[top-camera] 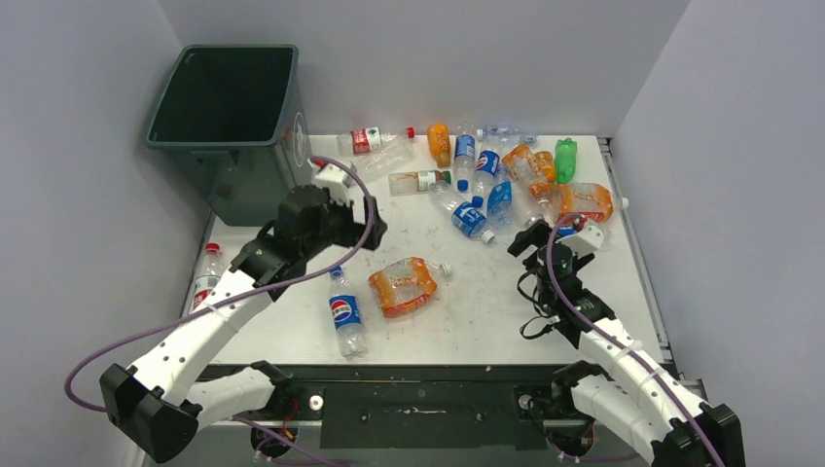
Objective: Put the plastic bottles in the bin
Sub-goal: Pick up the plastic bottle at the center of the board.
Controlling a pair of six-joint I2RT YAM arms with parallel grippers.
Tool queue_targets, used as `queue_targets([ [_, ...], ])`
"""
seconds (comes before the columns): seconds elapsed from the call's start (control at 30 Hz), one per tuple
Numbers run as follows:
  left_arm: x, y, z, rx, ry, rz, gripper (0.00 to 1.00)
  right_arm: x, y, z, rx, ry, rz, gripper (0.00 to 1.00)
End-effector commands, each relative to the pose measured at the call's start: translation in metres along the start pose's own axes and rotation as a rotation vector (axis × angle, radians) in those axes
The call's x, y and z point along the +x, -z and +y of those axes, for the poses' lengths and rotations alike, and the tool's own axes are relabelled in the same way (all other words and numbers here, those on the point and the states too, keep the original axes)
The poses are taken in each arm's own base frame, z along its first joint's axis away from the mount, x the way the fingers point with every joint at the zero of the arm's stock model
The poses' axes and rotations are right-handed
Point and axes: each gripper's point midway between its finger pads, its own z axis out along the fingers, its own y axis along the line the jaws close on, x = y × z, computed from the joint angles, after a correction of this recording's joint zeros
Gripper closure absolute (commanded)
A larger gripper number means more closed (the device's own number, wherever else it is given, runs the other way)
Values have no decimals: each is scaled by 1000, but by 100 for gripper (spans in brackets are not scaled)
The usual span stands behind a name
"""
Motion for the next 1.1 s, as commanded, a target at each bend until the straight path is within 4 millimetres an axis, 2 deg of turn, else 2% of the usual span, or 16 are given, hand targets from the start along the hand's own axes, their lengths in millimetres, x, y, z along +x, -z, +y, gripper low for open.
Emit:
queue_targets([
  [0.0,35,14,2,22,99,17,4,-25,-10,4,-17,-241,-126,10],
  [0.1,33,18,23,-52,180,-72,4,-23,-29,-12,105,-290,-147,10],
  [0.2,22,28,32,-39,243,-145,4,-9,-61,-34,208,-350,-81,10],
  [0.37,20,43,31,1,266,-202,4,-17,-91,-68,326,-413,-110,10],
  [0.47,19,46,32,-2,265,-205,4,-23,-106,-79,339,-462,-115,10],
  [0.63,18,50,32,-4,275,-212,4,-20,-123,-98,397,-467,-98,9],
  [0.77,18,51,32,-8,275,-221,4,-5,-135,-115,423,-505,-45,8],
  [0.87,18,52,35,-20,279,-225,4,7,-138,-121,435,-514,-13,7],
  [1.07,18,53,35,-20,277,-228,4,12,-143,-120,417,-538,-2,2],
])
